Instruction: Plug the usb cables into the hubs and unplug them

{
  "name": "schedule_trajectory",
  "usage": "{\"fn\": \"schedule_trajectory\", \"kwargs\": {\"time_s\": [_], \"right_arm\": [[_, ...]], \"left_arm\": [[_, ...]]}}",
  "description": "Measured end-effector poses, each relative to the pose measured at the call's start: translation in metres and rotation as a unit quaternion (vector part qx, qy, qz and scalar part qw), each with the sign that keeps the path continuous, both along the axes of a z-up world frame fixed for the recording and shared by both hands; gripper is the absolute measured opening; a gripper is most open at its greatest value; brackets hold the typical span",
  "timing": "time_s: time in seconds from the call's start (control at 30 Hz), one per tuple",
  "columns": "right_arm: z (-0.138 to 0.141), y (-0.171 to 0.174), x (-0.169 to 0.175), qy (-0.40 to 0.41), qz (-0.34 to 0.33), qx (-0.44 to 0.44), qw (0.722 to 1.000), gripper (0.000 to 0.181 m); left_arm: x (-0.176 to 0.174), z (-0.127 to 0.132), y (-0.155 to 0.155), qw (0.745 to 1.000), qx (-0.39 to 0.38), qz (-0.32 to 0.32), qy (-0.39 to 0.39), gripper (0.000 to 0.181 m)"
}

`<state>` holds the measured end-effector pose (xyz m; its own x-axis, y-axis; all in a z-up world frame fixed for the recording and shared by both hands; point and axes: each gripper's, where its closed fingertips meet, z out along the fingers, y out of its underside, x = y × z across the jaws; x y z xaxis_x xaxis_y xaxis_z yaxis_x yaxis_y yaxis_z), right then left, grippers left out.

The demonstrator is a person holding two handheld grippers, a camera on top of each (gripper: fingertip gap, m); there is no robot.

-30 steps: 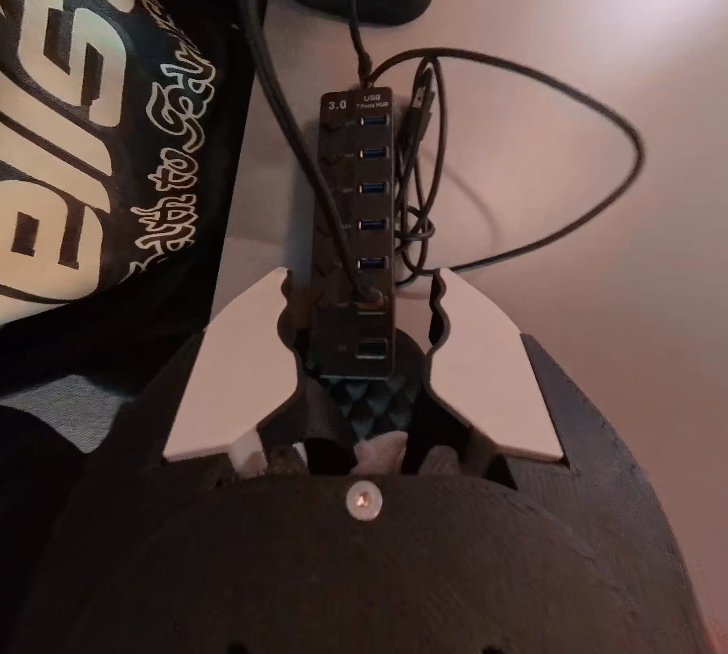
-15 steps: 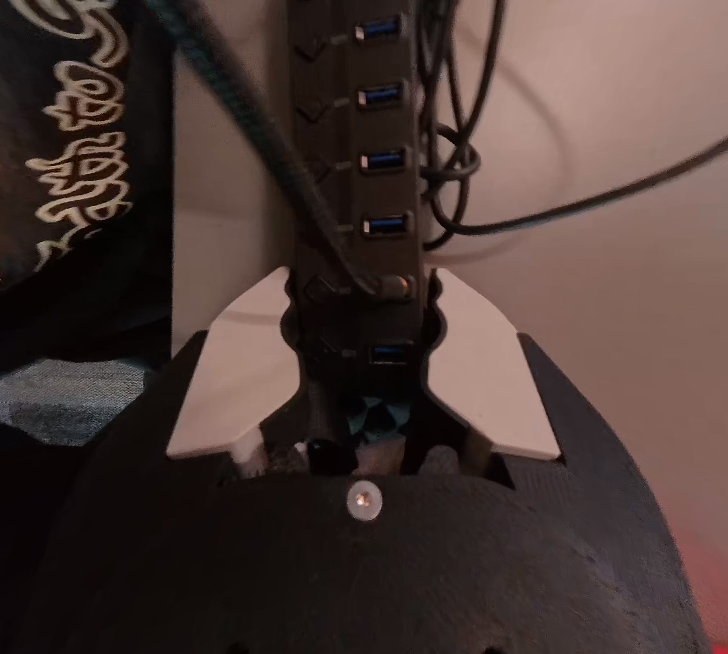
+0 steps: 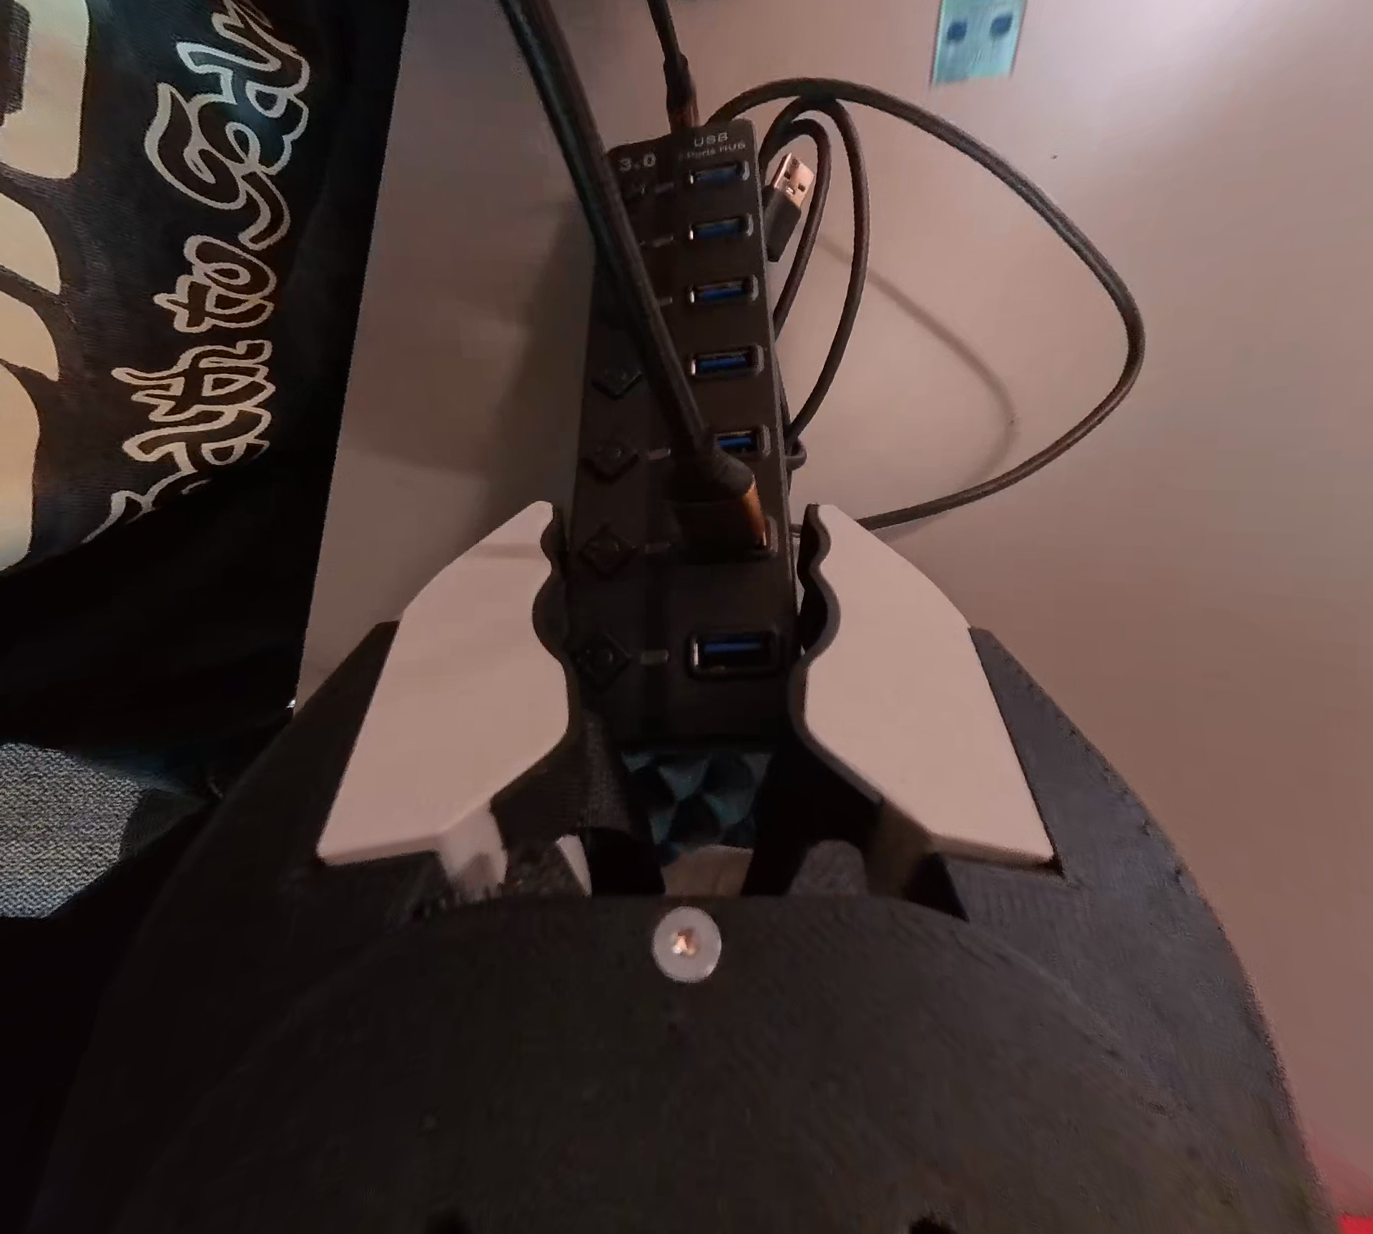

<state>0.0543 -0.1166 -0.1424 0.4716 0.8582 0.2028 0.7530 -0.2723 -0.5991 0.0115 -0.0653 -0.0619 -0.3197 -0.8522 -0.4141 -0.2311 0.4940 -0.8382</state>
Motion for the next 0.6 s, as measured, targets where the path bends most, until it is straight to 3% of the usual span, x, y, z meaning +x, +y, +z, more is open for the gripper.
{"fn": "schedule_trajectory", "kwargs": {"time_s": [0.6], "right_arm": [[0.000,0.000,-0.003,0.014,-0.013,-0.019,1.000,0.061]], "left_arm": [[0.003,-0.022,-0.025,0.997,-0.001,-0.064,0.044,0.015]]}}
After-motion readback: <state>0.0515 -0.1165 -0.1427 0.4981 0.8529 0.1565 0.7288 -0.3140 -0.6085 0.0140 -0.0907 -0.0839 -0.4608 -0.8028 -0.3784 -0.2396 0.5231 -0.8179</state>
